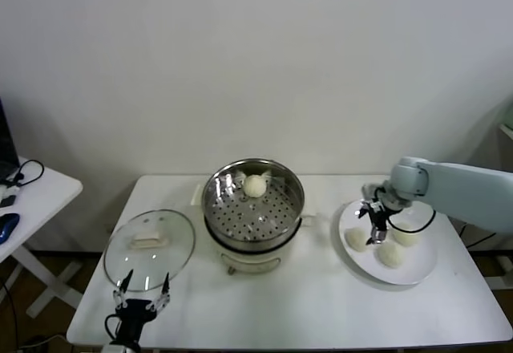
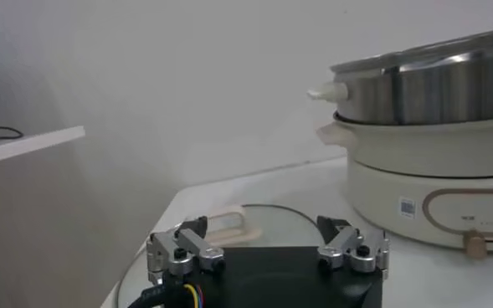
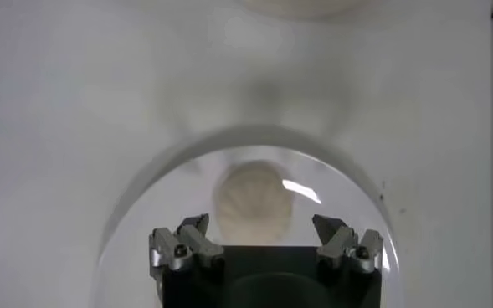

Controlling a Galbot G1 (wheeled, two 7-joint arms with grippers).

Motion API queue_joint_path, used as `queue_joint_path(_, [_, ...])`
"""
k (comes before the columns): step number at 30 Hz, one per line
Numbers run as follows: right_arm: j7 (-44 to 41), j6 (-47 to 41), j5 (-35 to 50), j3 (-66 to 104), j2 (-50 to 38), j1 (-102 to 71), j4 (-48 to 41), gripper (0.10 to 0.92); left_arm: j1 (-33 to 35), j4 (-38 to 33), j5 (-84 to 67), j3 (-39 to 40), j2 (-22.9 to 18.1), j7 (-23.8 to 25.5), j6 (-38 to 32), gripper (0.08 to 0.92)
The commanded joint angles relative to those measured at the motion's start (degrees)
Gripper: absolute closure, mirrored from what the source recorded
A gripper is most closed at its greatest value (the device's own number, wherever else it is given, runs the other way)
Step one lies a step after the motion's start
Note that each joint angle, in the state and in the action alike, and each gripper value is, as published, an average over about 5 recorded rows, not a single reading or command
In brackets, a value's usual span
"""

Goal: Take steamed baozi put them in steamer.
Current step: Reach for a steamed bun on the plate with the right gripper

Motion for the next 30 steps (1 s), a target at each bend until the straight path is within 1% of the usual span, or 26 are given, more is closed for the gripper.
queue_joint_path(1, [0.89, -1.21, -1.49, 4.12, 0.82, -5.10, -1.87, 0.203, -0.04, 0.11, 0.02, -0.04, 0.01, -0.01, -0.03, 0.177])
queue_joint_path(14, [0.39, -0.83, -4.11, 4.21, 1.92, -5.57, -3.94, 0.205, -0.21, 0.57, 0.05, -0.19, 0.12, -0.03, -0.34, 0.177])
queue_joint_path(20, [-0.42, -0.64, -4.38, 4.03, 1.98, -5.48, -4.24, 0.272, -0.37, 0.72, 0.07, -0.21, 0.12, -0.04, -0.39, 0.177])
queue_joint_path(27, [-1.14, -0.35, -4.14, 3.32, 1.89, -3.91, -3.60, 0.395, -0.48, 0.80, 0.14, -0.28, 0.12, -0.05, -0.43, 0.177])
queue_joint_path(30, [-2.46, 0.26, -2.66, 0.06, 1.35, 0.05, -1.16, 0.412, -0.51, 0.76, 0.15, -0.33, 0.15, -0.06, -0.44, 0.177])
